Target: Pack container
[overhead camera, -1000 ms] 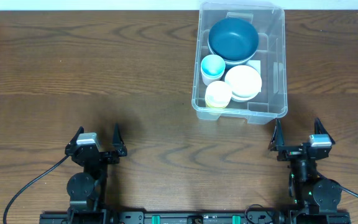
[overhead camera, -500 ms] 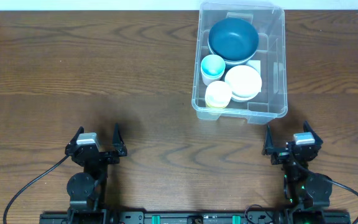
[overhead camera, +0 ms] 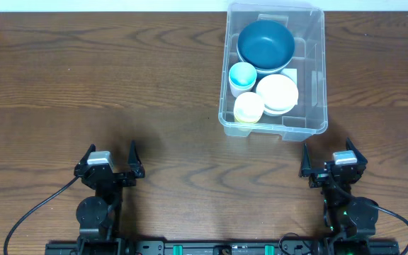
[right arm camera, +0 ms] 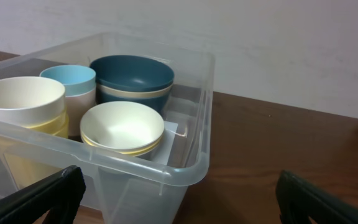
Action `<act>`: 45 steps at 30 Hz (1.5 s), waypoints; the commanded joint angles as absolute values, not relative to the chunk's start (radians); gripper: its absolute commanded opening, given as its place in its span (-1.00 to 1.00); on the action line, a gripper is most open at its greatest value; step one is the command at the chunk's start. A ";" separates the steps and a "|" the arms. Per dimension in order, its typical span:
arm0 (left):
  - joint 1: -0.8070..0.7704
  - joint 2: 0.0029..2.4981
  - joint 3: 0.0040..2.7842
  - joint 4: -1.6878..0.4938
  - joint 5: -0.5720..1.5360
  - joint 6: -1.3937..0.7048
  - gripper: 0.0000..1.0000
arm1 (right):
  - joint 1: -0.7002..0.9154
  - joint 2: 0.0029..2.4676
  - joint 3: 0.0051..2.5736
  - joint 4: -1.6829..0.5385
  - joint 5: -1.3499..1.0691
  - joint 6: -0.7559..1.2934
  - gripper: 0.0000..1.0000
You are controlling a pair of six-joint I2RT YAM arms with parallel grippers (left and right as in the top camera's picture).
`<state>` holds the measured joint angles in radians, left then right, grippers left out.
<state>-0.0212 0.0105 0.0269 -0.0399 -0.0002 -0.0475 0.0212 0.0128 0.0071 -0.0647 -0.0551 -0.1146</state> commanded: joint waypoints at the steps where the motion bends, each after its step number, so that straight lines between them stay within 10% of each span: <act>1: -0.016 0.005 0.004 -0.073 -0.012 -0.030 0.96 | 0.029 0.007 0.006 -0.070 -0.057 -0.129 0.99; 45: -0.016 0.005 0.004 -0.073 -0.012 -0.030 0.96 | 0.029 0.007 0.006 -0.070 -0.057 -0.129 0.99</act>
